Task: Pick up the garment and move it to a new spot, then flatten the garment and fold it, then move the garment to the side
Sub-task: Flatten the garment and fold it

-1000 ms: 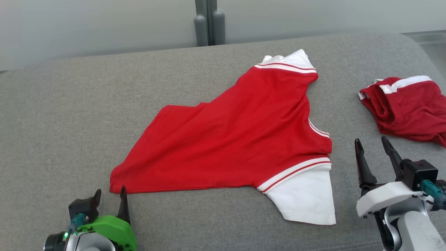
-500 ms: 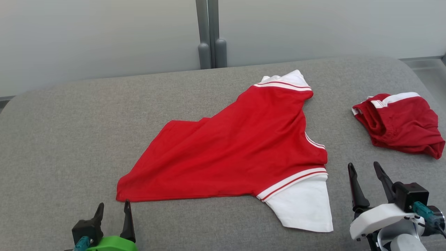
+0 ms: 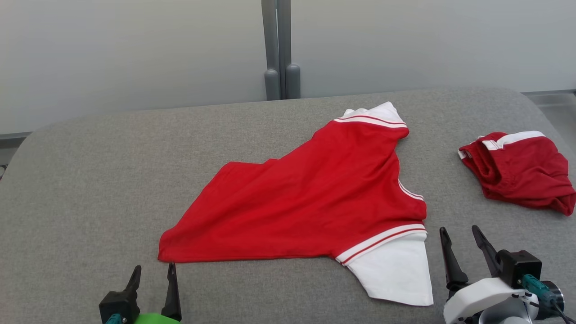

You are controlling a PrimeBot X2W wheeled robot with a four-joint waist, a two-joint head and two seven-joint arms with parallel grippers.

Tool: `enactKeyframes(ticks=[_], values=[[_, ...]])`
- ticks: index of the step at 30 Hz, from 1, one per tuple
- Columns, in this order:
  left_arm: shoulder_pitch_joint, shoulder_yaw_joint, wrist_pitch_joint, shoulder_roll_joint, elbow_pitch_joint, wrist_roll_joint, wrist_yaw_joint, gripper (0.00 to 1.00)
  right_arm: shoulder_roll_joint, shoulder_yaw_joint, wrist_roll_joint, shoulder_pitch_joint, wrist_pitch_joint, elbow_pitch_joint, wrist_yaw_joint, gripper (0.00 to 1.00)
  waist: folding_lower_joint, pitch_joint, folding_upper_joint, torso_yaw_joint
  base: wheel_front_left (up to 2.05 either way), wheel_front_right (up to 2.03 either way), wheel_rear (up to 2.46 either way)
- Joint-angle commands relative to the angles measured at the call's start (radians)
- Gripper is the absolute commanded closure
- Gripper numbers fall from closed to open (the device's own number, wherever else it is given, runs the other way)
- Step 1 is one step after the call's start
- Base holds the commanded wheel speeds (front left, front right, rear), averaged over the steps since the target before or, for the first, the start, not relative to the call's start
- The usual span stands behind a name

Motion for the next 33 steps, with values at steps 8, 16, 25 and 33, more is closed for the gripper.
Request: enactKeyframes(ticks=[8, 16, 25, 33], values=[[-0.005, -0.023, 0.001, 0.001, -0.009, -0.013, 0.008, 0.0, 0.004, 0.035, -0.006, 0.002, -0.003, 0.027, -0.002, 0.0, 0.0, 0.035, 0.0, 0.007, 0.0, 0.0, 0.0], [-0.05, -0.068, 0.001, 0.001, -0.007, -0.037, 0.007, 0.0, -0.002, 0.076, 0.041, -0.027, -0.003, 0.138, -0.002, 0.0, 0.0, 0.118, 0.0, 0.018, 0.0, 0.0, 0.0], [-0.078, -0.086, 0.001, 0.002, 0.006, -0.043, 0.008, 0.0, 0.001, 0.122, 0.042, -0.058, 0.0, 0.282, -0.002, 0.0, 0.0, 0.161, 0.0, 0.029, 0.0, 0.0, 0.0], [-0.077, -0.087, 0.001, 0.002, 0.009, -0.046, 0.008, 0.0, -0.001, 0.177, 0.052, -0.004, 0.011, 0.407, -0.001, 0.76, 0.0, 0.145, 0.0, 0.035, 0.0, 0.0, 0.0]])
